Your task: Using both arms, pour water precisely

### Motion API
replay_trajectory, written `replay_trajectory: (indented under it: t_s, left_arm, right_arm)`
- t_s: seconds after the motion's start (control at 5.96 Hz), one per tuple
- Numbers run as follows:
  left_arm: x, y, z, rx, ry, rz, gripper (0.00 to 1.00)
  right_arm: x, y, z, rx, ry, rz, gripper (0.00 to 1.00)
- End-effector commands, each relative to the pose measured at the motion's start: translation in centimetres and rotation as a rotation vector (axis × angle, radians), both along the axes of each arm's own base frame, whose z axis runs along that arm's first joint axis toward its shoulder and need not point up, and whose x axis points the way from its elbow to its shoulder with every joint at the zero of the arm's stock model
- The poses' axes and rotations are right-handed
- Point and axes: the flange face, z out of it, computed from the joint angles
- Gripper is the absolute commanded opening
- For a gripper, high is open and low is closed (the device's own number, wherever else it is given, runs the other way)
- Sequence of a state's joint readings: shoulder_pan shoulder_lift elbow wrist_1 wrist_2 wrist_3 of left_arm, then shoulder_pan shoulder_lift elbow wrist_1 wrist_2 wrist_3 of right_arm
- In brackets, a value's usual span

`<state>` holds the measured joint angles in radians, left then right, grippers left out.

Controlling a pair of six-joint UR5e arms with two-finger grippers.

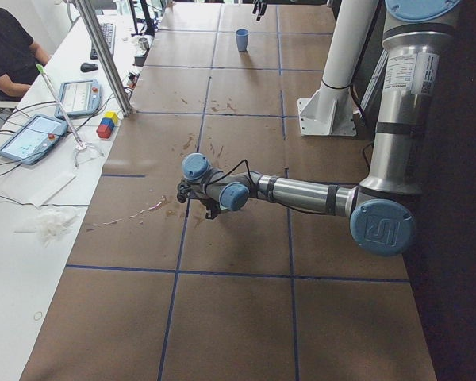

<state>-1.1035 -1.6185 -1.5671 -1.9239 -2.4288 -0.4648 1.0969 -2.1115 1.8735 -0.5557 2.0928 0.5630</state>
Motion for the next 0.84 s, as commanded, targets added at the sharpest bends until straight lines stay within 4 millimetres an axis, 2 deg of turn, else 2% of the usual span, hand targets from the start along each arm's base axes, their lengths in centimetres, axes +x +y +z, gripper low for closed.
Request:
replay_trajectory:
  t_s: [0.0,0.17,0.67]
  left_arm:
    - [-0.7,1.6,2.0,0.013,0.004,0.018,0.00]
    - [-1.0,2.0,2.8,0.008,0.001,0.018,0.00]
    - [-0.7,2.1,3.5,-0.006,-0.001,0.024,0.09]
  right_arm:
    - [0.0,0.0,0.0,-0.002,-0.001,-0.002,1.00]
    - [0.0,0.0,0.0,-0.002,-0.002,-0.003,1.00]
    - [-0.1,0.0,0.0,-0.003,-0.004,-0.005,1.00]
